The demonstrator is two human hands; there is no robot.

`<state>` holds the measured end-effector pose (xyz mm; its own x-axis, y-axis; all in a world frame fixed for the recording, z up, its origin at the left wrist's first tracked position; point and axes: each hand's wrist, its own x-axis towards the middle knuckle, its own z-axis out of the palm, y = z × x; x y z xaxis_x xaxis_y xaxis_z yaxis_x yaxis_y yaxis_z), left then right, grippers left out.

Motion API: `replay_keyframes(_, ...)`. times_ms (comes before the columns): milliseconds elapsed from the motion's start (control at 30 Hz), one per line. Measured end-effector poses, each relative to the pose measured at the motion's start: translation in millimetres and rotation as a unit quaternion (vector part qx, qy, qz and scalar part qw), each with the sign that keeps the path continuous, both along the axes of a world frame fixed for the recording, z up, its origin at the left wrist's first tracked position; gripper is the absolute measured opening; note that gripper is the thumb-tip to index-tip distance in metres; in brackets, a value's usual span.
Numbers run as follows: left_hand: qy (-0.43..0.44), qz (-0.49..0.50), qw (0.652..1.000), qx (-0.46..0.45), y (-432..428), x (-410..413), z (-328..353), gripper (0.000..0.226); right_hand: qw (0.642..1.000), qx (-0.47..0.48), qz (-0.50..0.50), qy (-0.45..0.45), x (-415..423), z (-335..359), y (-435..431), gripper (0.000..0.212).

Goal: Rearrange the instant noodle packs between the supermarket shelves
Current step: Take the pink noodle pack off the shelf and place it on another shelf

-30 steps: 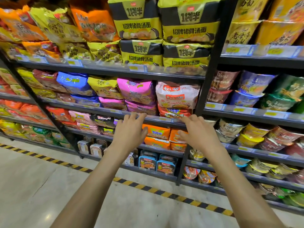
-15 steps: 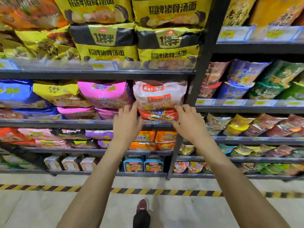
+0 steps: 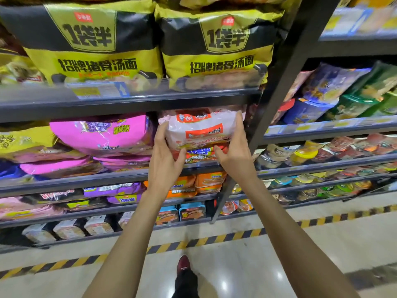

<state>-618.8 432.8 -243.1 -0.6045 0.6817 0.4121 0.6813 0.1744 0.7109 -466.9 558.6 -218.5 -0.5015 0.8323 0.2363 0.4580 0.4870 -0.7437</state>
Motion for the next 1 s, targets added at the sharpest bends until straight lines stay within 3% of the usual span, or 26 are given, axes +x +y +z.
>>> replay_keyframes(100, -0.014, -0.017, 1.0, 0.02, 8, -10, -6, 0.089, 0.998, -0.034, -0.014, 0.055, -12, -10, 6, 0.107)
replay_keyframes(233, -0.027, -0.014, 0.999, -0.018, 17, -10, -9, 0.097, 0.998, -0.028, -0.029, 0.047, -23, -20, 12, 0.108)
replay_keyframes(433, -0.068, -0.003, 0.996, 0.054, 14, 4, 5, 0.098, 0.998, -0.004, -0.032, 0.062, -21, -19, 4, 0.099)
replay_keyframes(567, -0.104, 0.003, 0.992, 0.067, -5, 18, 2, 0.101, 0.995, 0.044, -0.039, 0.084, -10, -16, -21, 0.093)
replay_keyframes(767, -0.124, -0.046, 0.989, 0.066, -4, 10, 0, 0.1, 0.998, 0.031, 0.006, 0.059, 4, -20, -14, 0.093)
replay_keyframes(1000, -0.178, -0.058, 0.977, 0.098, 1, 5, -7, 0.1, 0.983, -0.089, 0.049, 0.155, 3, -22, -7, 0.102)
